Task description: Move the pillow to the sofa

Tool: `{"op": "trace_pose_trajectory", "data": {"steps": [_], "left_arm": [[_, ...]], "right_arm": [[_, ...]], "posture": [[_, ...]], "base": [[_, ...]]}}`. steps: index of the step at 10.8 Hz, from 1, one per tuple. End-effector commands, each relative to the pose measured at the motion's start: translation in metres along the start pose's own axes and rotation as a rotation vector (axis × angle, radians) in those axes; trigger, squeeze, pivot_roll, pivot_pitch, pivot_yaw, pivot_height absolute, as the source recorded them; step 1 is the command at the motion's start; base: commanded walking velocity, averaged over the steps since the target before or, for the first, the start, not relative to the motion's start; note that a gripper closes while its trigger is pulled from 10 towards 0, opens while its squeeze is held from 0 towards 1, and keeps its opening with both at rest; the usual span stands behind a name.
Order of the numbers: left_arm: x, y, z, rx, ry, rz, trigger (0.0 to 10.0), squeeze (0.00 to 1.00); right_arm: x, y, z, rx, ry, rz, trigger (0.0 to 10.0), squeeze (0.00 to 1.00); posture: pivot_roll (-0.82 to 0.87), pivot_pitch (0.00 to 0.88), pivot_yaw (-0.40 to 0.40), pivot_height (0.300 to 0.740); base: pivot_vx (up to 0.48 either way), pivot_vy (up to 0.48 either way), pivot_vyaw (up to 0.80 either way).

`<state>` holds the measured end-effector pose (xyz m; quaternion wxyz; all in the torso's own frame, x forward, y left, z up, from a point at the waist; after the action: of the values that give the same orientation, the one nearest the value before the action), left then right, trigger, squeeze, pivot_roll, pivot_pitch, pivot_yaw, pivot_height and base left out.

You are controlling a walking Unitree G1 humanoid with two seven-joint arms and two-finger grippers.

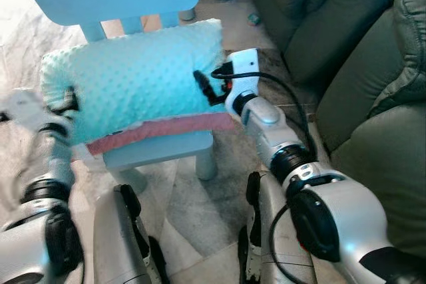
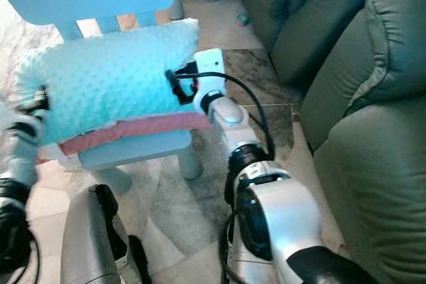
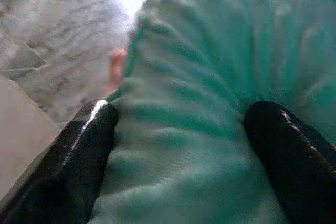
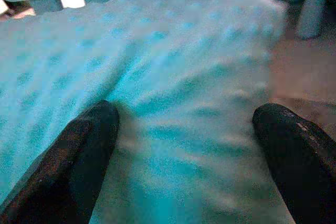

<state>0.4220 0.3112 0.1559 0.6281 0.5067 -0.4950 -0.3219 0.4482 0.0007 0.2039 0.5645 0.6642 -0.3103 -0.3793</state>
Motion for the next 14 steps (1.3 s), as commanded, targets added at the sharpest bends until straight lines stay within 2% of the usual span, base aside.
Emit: {"op": "trace_pose_trajectory", "data": {"steps": [1,2,3,4,7,10,11,14], "left_arm": [[0.004,-0.014,0.002,-0.052,-0.027,-0.014,10.0,0.0],[0.01,-0.015,0.001,-0.057,-0.046,-0.007,8.5,0.0],[0.011,-0.015,0.001,-0.053,-0.05,0.005,0.0,0.0],[0.009,-0.016,0.002,-0.051,-0.045,0.015,0.0,0.0],[-0.002,-0.018,0.005,-0.043,-0.004,0.032,0.0,0.0],[-0.002,-0.018,0.005,-0.035,0.0,0.03,0.0,0.0],[-0.001,-0.019,0.006,-0.029,-0.002,0.052,0.0,0.0],[-0.003,-0.022,0.007,-0.035,0.001,0.071,0.0,0.0]], "right_arm": [[-0.008,-0.017,0.002,-0.055,0.029,-0.026,10.0,0.0],[-0.018,-0.025,0.001,-0.078,0.056,-0.037,10.0,0.0],[-0.03,-0.035,0.002,-0.109,0.09,-0.035,10.0,0.0],[-0.038,-0.037,0.002,-0.106,0.119,-0.049,0.0,0.0],[-0.04,-0.045,0.005,-0.122,0.136,-0.066,0.0,0.0],[-0.034,-0.051,0.009,-0.138,0.13,-0.06,0.0,0.0],[-0.031,-0.052,0.009,-0.143,0.122,-0.063,0.0,0.0],[-0.033,-0.053,0.009,-0.145,0.124,-0.061,0.0,0.0]], "posture": [[-0.04,0.364,-0.028,0.465],[-0.03,0.362,-0.026,0.465],[-0.04,0.361,-0.026,0.465],[-0.03,0.362,-0.027,0.465],[-0.03,0.363,-0.027,0.465],[-0.04,0.365,-0.027,0.465],[-0.04,0.365,-0.027,0.465],[-0.03,0.369,-0.026,0.465]], "base": [[0.0,0.0,0.0],[0.0,0.0,0.0],[0.0,0.0,0.0],[0.0,0.0,0.0],[0.0,0.0,0.0],[0.0,0.0,0.0],[0.0,0.0,0.0],[0.0,0.0,0.0]]}}
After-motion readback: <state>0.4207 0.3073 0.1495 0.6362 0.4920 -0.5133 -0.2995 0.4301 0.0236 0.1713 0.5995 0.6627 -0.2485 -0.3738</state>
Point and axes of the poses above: a point about 5 cm out from each wrist's last joint towards the gripper, its own z axis pointing back from the gripper into the wrist, its own y axis along the axis of the wrist's last joint, x = y × z, the point moved 6 cm from there along -z, pointing out of the wrist towards the gripper, and after that the axes turned 7 degrees about -z, right-handed, at the moved point
